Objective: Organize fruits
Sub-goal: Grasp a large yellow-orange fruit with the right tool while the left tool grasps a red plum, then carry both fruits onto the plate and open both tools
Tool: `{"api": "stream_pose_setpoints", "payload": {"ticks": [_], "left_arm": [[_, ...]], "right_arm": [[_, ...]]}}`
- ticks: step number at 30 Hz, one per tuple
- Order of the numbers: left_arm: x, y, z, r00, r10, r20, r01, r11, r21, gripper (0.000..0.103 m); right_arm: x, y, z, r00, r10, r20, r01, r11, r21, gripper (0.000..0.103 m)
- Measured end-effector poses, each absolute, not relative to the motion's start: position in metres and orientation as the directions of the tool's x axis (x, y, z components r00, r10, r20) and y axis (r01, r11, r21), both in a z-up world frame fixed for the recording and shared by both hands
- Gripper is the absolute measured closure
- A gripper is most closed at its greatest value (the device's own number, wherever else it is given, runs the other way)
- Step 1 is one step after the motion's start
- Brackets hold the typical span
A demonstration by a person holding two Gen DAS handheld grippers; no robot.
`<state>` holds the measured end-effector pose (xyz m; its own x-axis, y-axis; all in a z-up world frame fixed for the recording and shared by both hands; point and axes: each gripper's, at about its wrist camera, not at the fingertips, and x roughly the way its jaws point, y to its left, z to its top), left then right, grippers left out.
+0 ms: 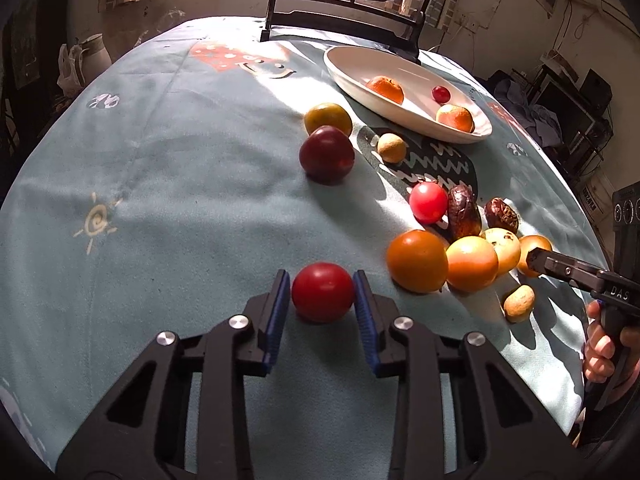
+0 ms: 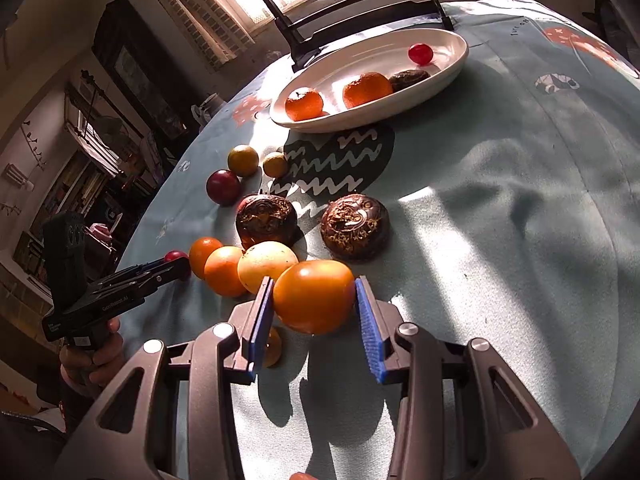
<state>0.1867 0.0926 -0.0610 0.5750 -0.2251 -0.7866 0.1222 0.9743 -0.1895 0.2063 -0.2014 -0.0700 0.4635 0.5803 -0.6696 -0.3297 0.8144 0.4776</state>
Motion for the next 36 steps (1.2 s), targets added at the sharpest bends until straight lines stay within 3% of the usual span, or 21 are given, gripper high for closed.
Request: {"api": "stream_pose_setpoints", "payload": {"ticks": [17, 21, 26, 31, 36], "left_arm": [[0.189, 0.088, -0.048, 0.598, -0.305, -0.741, 0.145, 0.951, -0.273, 0.074], [0.208, 0.072, -0.023, 0.629, -0.332, -0.703, 0.185, 0.942, -0.279, 0.073], [0.267, 0.036, 0.003, 0.635, -0.385, -0.67, 0.22, 0.921, -0.321, 0.073], [0.331, -0.008, 0.001, 0.613, -0.329, -0.718, 0.221, 0.944, -0.245, 0.073], [0.363, -0.031, -0.012, 0.6, -0.271, -0.753, 0.225, 0.96, -0.166, 0.073]], "right_arm": [[0.205, -0.202, -0.065, 0.486, 0.57, -0.663, -0.329, 0.822, 0.465, 0.062], [0.22, -0.205, -0.039, 0.54, 0.585, -0.605, -0.335, 0.809, 0.483, 0.062], [0.284, -0.211, -0.007, 0.665, 0.504, -0.55, -0.267, 0.849, 0.455, 0.062], [0.353, -0.209, -0.02, 0.704, 0.389, -0.594, -0.183, 0.908, 0.377, 0.062], [0.384, -0.213, -0.041, 0.682, 0.362, -0.636, -0.16, 0.922, 0.353, 0.062]]}}
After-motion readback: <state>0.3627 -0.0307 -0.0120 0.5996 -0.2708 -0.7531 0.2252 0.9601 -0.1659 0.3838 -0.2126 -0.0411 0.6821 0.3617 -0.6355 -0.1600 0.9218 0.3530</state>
